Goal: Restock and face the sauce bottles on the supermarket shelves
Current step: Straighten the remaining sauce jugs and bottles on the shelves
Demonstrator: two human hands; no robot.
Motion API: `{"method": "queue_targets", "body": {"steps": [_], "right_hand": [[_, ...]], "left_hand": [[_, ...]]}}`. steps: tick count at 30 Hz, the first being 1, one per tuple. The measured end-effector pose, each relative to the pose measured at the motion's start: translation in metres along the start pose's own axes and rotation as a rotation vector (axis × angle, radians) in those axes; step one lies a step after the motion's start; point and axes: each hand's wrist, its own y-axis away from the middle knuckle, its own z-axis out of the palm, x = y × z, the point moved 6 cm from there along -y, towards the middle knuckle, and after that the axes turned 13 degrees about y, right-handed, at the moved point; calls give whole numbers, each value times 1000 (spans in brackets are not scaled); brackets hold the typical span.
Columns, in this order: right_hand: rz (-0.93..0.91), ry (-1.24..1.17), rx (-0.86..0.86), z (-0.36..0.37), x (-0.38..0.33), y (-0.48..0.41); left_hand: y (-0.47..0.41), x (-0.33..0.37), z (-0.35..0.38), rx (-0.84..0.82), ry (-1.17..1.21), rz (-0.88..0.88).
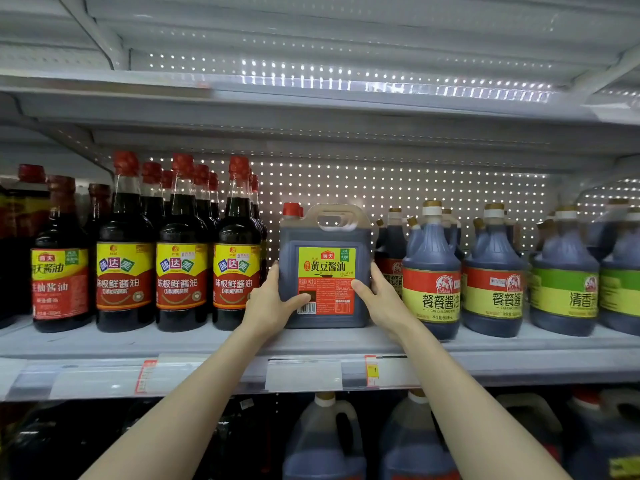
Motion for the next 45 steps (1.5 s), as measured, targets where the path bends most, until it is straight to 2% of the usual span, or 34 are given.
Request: {"method": "queue_targets", "body": {"steps": [9, 16, 19, 26, 31, 36, 40, 45], "right_hand": [[-28, -18, 78, -7, -8, 11], [-132, -58, 114, -47, -48, 43], [-197, -59, 139, -71, -60, 59], [-222, -82, 262, -138, -33, 84], [-178, -38, 305, -172, 5, 87], [-119, -6, 158, -170, 30, 76], [-126, -45, 67, -157, 31, 67], [-146, -65, 69, -151, 34, 56]], "left_hand": [[17, 23, -2, 43, 28, -33], [41, 79, -11, 279, -29, 83], [52, 105, 0, 322, -20, 146], [69, 135, 72, 148, 84, 156], [73, 133, 124, 25, 185, 68], [69, 124, 159, -78, 235, -4], [67, 122, 168, -83, 210, 17], [61, 124, 166, -67, 152, 43]]}}
